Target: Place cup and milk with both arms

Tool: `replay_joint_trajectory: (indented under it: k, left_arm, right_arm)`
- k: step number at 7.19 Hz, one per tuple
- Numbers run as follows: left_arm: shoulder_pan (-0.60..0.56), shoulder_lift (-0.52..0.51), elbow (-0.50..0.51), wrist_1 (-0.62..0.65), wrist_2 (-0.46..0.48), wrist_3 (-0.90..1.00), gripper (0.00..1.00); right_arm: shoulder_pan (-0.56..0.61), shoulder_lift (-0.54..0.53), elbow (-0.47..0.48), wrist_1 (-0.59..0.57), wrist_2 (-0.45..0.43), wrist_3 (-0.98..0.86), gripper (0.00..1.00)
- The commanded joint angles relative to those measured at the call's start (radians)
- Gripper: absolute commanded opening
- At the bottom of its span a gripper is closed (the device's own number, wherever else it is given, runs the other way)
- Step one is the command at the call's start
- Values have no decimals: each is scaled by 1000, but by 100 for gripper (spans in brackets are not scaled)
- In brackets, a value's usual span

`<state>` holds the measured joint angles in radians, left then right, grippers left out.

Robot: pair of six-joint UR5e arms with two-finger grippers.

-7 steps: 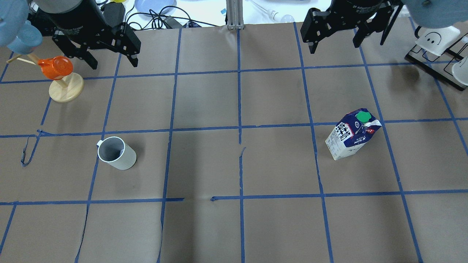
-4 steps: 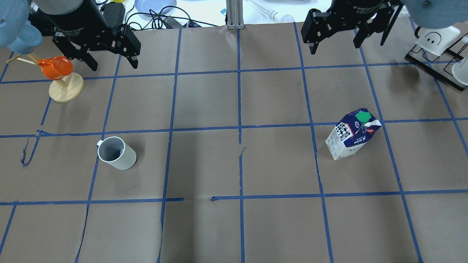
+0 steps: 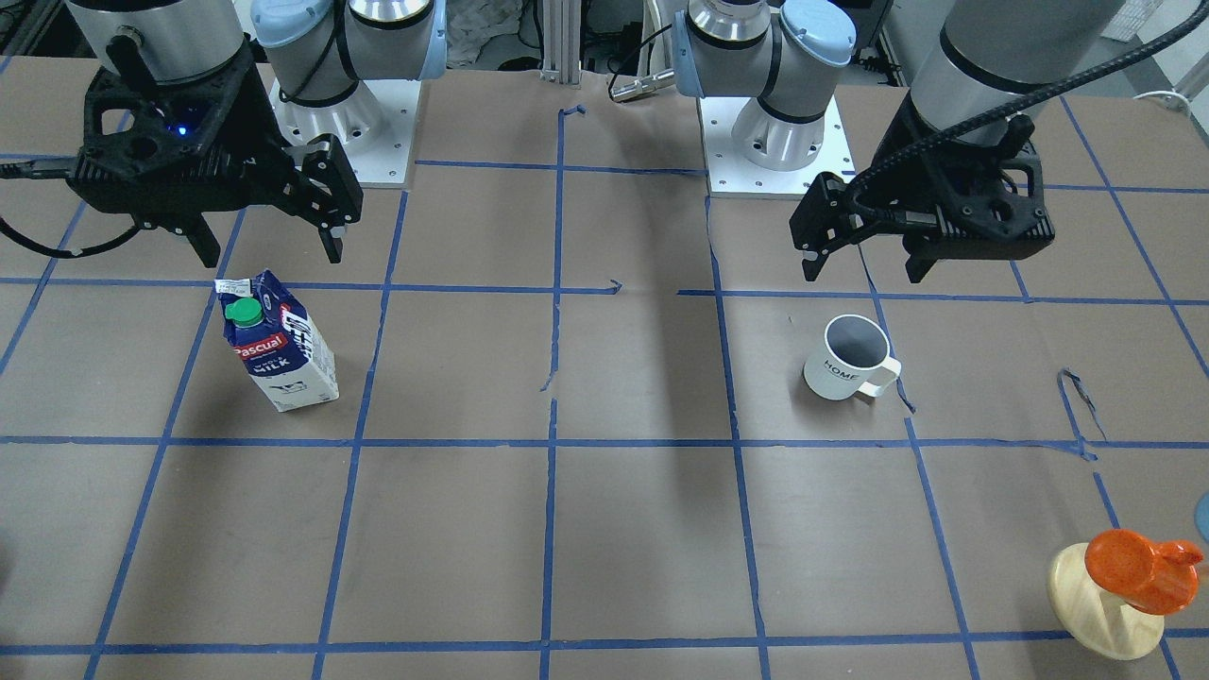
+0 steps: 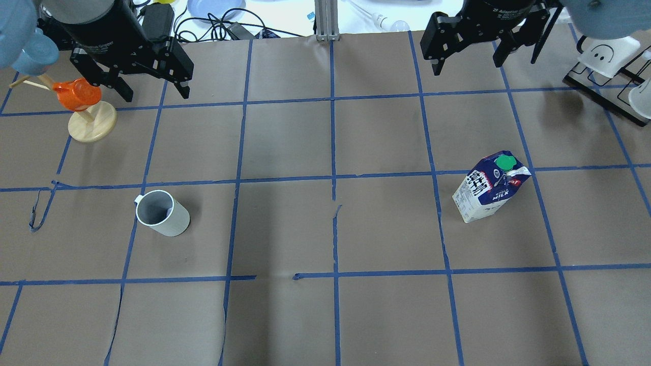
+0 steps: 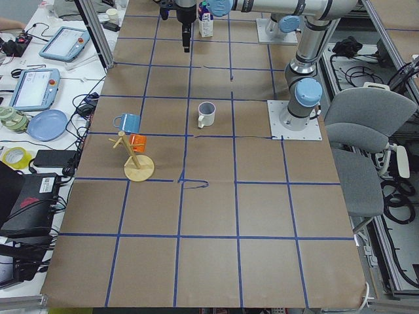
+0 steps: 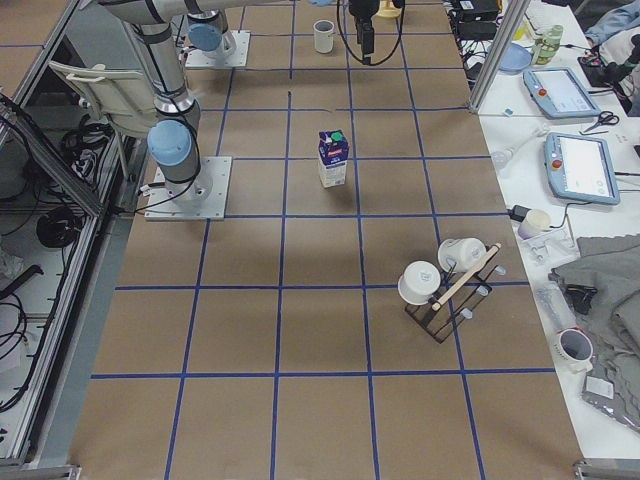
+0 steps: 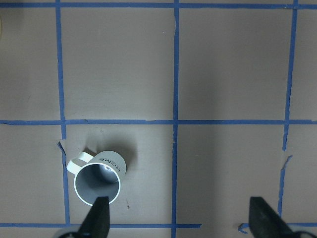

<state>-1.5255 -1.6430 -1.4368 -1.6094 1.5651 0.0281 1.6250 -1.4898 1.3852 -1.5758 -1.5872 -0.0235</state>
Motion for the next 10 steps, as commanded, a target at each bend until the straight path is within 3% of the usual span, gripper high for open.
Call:
replay_joint_trajectory:
  k: [1,10]
  left_arm:
    - [4,8,-4,-1,-5,0,100]
    - [11,2,-8,-44,12,4,100]
  right_arm:
    - [-11,-3,0,8,-2,-1,100]
    - [-13,-4,8,11,-2,-1,100]
